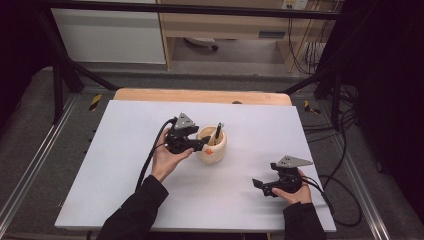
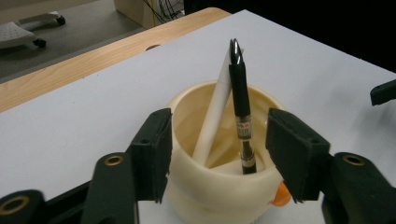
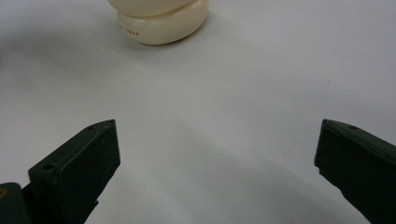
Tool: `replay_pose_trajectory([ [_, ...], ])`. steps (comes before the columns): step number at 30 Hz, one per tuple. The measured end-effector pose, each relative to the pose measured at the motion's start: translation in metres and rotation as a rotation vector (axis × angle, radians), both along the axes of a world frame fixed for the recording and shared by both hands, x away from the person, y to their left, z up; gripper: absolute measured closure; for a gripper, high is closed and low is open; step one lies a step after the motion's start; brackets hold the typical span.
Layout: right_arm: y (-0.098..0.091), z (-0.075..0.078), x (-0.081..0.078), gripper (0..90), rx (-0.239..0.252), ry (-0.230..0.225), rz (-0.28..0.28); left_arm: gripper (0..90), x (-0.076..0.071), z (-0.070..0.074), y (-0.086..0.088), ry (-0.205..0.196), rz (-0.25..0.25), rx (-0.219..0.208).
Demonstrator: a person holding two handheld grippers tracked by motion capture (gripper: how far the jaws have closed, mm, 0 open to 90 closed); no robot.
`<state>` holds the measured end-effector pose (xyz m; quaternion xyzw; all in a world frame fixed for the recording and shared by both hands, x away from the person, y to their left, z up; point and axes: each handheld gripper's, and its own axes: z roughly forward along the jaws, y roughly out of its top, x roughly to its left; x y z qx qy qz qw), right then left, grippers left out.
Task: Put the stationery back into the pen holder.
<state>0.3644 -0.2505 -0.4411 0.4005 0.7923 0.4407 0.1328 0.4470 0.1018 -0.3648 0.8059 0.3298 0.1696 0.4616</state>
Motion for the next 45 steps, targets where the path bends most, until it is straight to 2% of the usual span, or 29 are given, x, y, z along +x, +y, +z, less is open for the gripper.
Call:
replay_pose_trajectory([
  [9, 0.0, 0.001, 0.0, 0.9, 0.003, -0.001, -0.003, 20.5, -0.009, 0.004, 0.023, 0.033, 0.003, 0.051],
  [15, 0.0, 0.001, 0.0, 0.9, 0.002, -0.002, -0.004, 10.3, -0.017, -0.002, 0.041, 0.039, 0.05, 0.088],
  [23, 0.0, 0.001, 0.0, 0.9, 0.002, -0.003, -0.006, 8.3, -0.03, -0.018, 0.063, 0.064, 0.074, 0.119],
  [38, 0.0, 0.001, -0.001, 0.8, 0.001, -0.002, -0.008, 8.3, -0.056, -0.056, 0.117, 0.097, 0.11, 0.087],
  [45, 0.0, 0.0, -0.001, 0.8, -0.002, 0.002, -0.009, 8.3, -0.068, -0.069, 0.139, 0.105, 0.108, 0.104],
])
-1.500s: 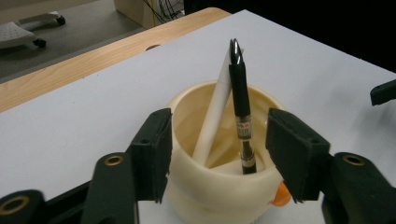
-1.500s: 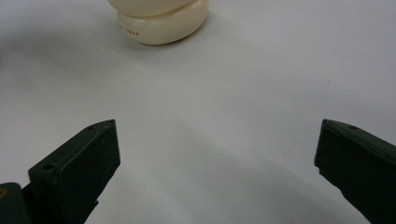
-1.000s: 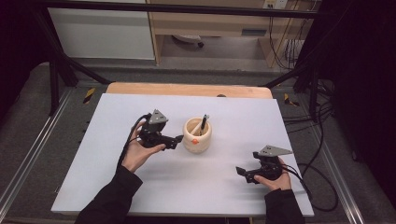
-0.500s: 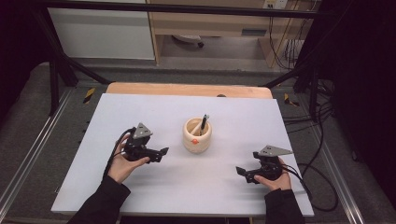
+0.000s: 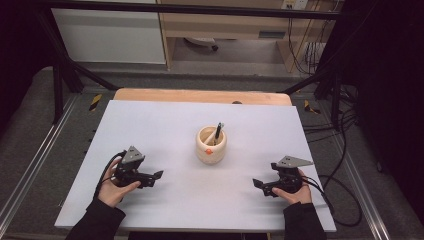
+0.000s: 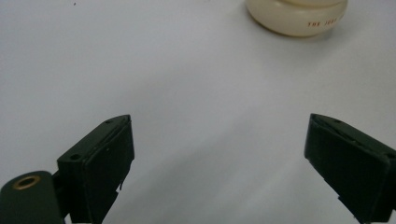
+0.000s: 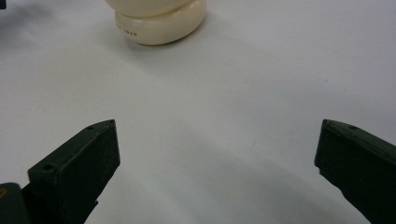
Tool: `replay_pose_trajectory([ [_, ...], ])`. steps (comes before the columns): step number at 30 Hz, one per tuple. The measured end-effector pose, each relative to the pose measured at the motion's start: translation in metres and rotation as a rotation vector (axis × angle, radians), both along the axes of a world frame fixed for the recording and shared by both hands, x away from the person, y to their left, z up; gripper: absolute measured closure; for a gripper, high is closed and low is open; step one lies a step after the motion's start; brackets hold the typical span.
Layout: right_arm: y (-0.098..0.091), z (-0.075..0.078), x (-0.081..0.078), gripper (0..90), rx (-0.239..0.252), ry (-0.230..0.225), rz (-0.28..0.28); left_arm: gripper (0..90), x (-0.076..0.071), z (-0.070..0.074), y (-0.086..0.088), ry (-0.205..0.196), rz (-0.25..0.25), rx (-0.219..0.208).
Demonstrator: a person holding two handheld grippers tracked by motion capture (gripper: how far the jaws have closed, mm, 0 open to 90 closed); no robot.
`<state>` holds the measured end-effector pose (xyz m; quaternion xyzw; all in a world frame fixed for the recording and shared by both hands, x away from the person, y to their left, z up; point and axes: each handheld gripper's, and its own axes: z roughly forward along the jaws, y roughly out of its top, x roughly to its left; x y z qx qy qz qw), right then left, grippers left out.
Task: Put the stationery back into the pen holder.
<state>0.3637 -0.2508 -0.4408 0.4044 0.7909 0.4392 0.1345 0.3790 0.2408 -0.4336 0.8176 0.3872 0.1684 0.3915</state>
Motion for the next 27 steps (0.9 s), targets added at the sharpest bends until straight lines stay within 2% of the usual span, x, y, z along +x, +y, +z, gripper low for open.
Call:
replay_pose_trajectory([
  [5, 0.001, -0.001, 0.0, 0.8, -0.007, 0.006, 0.002, 8.3, -0.008, -0.008, 0.016, 0.011, 0.005, 0.031],
  [9, 0.001, -0.001, 0.0, 0.8, -0.008, 0.007, 0.002, 8.3, -0.014, -0.011, 0.027, 0.011, 0.013, 0.039],
  [18, -0.001, -0.002, -0.001, 0.8, -0.008, 0.011, -0.002, 7.7, -0.022, -0.017, 0.048, 0.016, 0.041, 0.019],
  [27, 0.0, -0.003, -0.001, 0.8, -0.012, 0.01, 0.001, 7.7, -0.024, -0.02, 0.055, 0.021, 0.046, 0.012],
])
